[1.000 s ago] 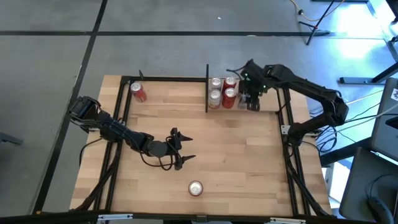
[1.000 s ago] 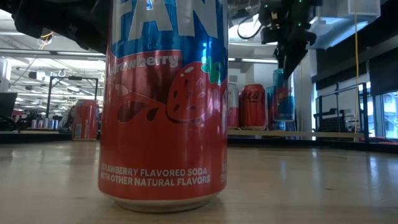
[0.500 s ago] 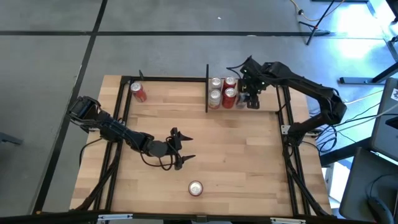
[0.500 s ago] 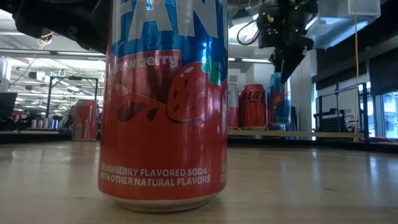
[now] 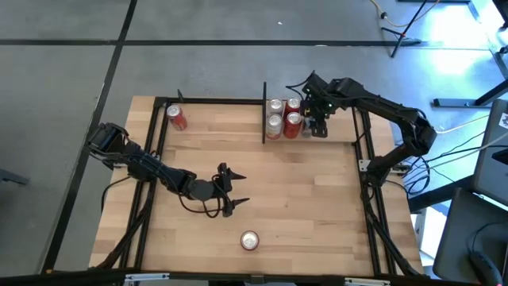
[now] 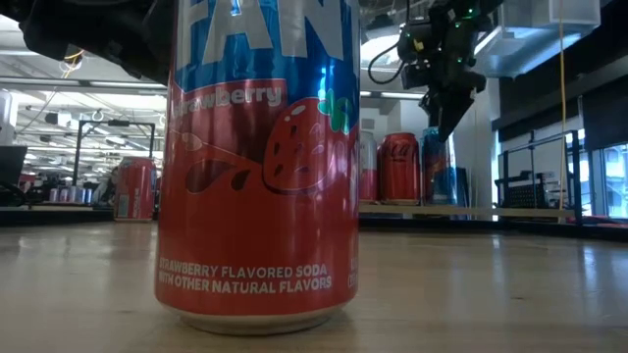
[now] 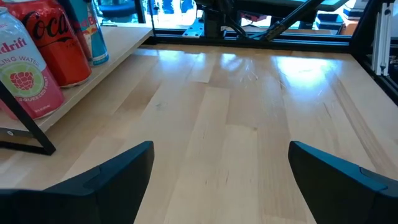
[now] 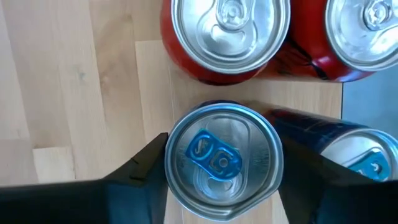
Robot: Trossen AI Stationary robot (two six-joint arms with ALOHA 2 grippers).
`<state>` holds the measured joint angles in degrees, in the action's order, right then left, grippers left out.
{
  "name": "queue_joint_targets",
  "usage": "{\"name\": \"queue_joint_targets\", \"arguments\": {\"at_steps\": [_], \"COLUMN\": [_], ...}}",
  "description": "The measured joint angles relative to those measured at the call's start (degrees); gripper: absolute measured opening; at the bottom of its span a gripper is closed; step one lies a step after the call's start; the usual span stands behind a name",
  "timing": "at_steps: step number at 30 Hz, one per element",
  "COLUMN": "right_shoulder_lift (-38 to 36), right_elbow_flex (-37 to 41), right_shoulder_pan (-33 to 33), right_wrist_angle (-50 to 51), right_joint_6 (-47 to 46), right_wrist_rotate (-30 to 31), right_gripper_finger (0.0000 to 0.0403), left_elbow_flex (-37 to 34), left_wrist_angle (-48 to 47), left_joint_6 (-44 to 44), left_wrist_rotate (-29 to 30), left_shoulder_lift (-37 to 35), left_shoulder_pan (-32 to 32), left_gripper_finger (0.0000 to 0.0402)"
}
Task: Place canned beverage on shelf
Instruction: Put the blue soda can on the shelf aligned with the other blue soda can, then put the bottom red soda can on the shelf
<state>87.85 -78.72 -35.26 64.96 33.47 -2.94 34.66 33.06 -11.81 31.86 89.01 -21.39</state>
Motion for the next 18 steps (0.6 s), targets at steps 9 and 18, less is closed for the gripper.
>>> {"name": "queue_joint_targets", "arguments": {"at_steps": [9, 18], "right_shoulder_lift": [-1.4, -1.5], "right_elbow_flex": [-0.4, -13.3], "right_shoulder_pan": [0.1, 7.0], "right_wrist_angle": [1.4, 10.5], "right_joint_6": [-1.5, -9.9], "right_wrist_rotate": [2.1, -2.5], "right_gripper_finger": [0.0344, 0.0391], "left_elbow_flex": [0.0, 0.0], "left_wrist_angle": [0.1, 0.4], "left_joint_6": [0.3, 0.3], "left_wrist_rotate": [0.0, 0.0], "left_shoulder_lift": [0.0, 0.0], "left_shoulder_pan": [0.0, 0.0], "left_gripper_finger": [0.0361, 0.0361]}}
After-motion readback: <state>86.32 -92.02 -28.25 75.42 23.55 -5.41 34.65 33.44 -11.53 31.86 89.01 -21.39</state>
